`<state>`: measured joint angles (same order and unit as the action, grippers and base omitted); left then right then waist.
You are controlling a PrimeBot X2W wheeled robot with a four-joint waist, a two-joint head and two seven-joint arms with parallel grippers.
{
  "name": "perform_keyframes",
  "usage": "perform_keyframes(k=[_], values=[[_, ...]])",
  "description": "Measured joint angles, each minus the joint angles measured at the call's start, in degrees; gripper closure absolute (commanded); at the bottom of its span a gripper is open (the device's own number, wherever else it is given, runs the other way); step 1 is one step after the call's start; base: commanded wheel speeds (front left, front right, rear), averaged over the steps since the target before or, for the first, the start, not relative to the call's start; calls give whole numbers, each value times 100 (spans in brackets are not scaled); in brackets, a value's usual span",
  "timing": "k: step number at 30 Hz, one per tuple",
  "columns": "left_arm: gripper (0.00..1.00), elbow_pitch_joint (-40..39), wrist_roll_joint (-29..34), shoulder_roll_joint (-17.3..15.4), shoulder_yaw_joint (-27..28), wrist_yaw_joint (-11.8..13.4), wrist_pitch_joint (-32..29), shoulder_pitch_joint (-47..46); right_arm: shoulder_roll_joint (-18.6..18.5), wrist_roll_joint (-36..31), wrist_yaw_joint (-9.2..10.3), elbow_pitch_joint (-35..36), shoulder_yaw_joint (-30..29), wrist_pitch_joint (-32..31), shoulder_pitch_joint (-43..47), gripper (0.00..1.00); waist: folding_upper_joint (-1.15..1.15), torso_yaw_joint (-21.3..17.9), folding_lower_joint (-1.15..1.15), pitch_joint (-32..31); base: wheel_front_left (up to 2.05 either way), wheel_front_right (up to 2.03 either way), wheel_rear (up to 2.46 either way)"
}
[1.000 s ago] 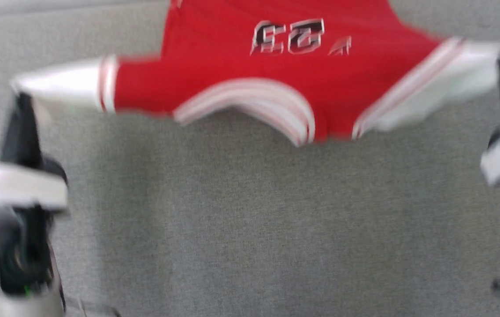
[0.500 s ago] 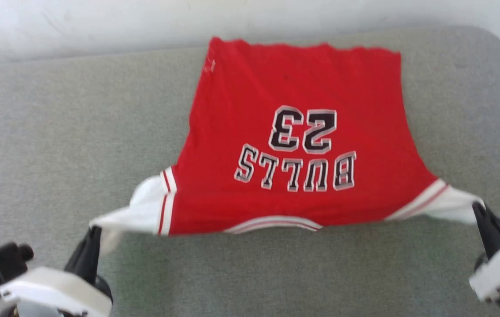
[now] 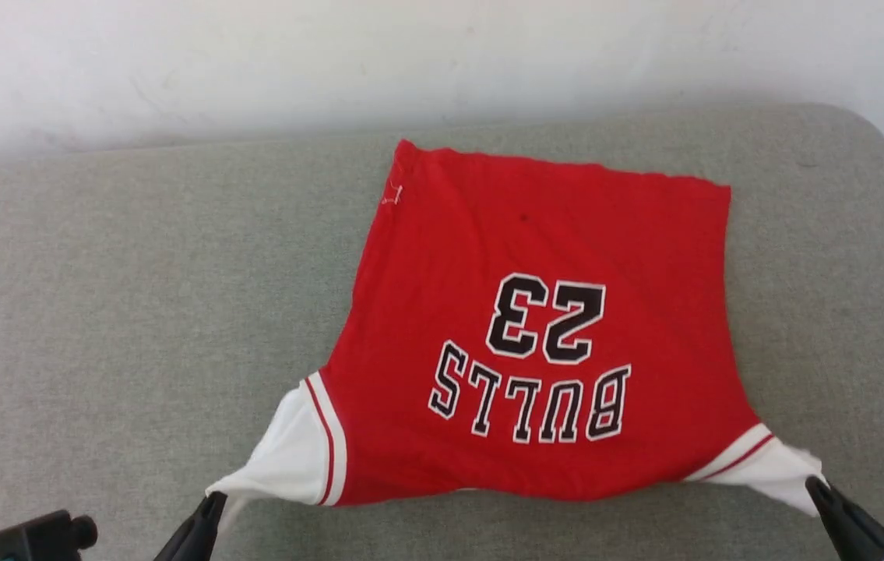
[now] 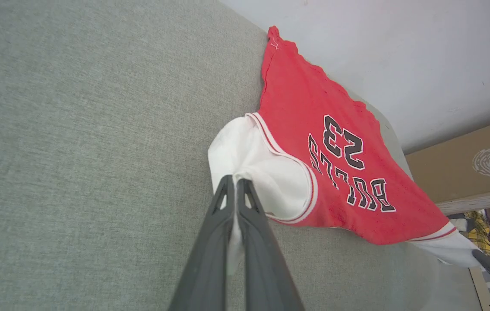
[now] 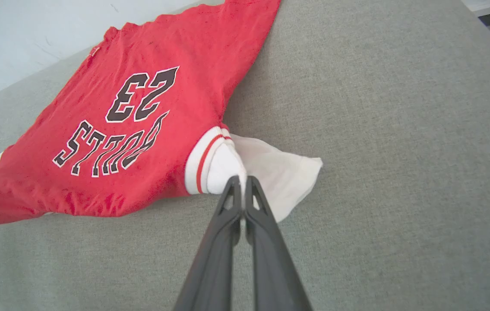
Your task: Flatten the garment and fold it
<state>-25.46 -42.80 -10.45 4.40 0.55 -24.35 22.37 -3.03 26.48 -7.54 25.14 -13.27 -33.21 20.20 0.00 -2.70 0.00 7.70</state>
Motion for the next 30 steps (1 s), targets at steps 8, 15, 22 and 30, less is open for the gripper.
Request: perform_keyframes(k=[8, 15, 22, 30], values=[[100, -103, 246, 123, -35, -9, 490, 37, -1, -466, 1, -49, -226, 125, 127, 100, 0, 35, 0, -66, 0, 0, 0], [100, 79, 503, 189, -230, -112, 860, -525, 0, -1435, 1, -1190, 58, 673, -456, 100, 0, 14, 1, 114, 0, 0, 0], [100, 321, 701, 231, -382, -153, 1012, -857, 8, -1661, 1, -2384, 204, 1357, -1129, 0, 0, -35, 1, 243, 0, 0, 0], [100, 296, 808, 214, -408, -159, 1136, -856, -10, -1561, 2, -1365, -294, 1280, -1842, 0, 0, -53, 1, 427, 0, 0, 0]])
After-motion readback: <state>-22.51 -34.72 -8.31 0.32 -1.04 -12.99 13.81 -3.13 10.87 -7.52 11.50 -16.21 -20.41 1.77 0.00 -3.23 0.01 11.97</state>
